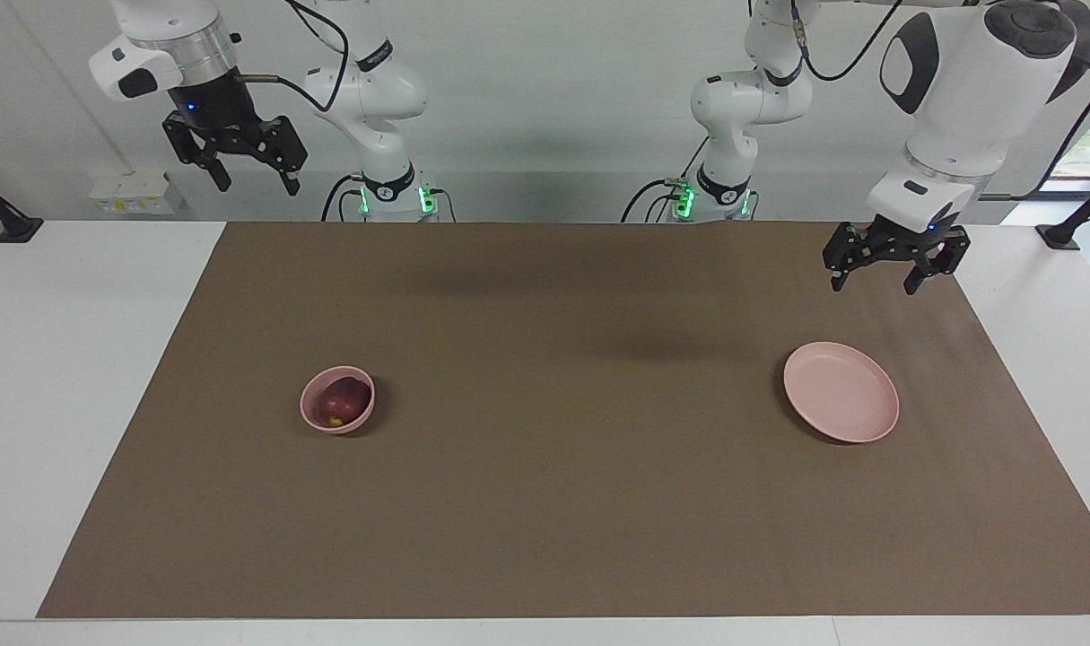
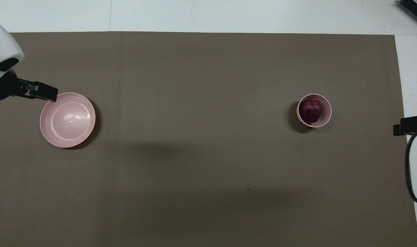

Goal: Move apple from plate to bowl

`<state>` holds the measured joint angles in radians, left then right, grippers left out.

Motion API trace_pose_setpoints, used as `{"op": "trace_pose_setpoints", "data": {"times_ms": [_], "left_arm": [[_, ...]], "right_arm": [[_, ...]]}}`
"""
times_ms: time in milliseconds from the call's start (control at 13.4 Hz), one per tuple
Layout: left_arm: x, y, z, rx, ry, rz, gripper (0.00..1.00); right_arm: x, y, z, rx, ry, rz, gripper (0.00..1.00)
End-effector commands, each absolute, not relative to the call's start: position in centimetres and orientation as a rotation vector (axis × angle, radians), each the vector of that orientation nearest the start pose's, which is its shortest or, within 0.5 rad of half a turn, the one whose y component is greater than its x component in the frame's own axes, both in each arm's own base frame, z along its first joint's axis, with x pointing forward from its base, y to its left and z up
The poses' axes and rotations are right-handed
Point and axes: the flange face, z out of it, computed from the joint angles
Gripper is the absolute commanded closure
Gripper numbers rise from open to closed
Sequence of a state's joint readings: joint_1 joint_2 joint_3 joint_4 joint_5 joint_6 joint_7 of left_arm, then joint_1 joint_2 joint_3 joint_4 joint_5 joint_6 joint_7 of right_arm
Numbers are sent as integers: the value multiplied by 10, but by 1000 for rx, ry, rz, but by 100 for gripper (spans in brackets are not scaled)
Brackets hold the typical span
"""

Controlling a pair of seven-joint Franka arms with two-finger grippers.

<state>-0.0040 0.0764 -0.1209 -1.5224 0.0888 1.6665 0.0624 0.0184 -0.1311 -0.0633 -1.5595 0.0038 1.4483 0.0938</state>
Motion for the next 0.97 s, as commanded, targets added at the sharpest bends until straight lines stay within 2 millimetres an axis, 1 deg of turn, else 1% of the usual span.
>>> {"op": "trace_pose_setpoints", "data": {"times_ms": [0,372,743,818,892], "left_arm": [[579,-56,623,-3053,274,-97,0],[578,-53,623,-3053,262,-97,0],[578,-53,623,-3053,262,-97,0],[575,-52,622,-3053,261,-74,0],[562,-51,626,-3051,257,-6,0]], "right_arm": [[501,-29,688,-3153,160,-14,0],[501,-28,687,-3159,136,-14,0],[501,-26,685,-3138,184,-9,0],[501,-26,685,-3138,184,-7,0],[501,-26,685,-3138,184,-9,0]]}}
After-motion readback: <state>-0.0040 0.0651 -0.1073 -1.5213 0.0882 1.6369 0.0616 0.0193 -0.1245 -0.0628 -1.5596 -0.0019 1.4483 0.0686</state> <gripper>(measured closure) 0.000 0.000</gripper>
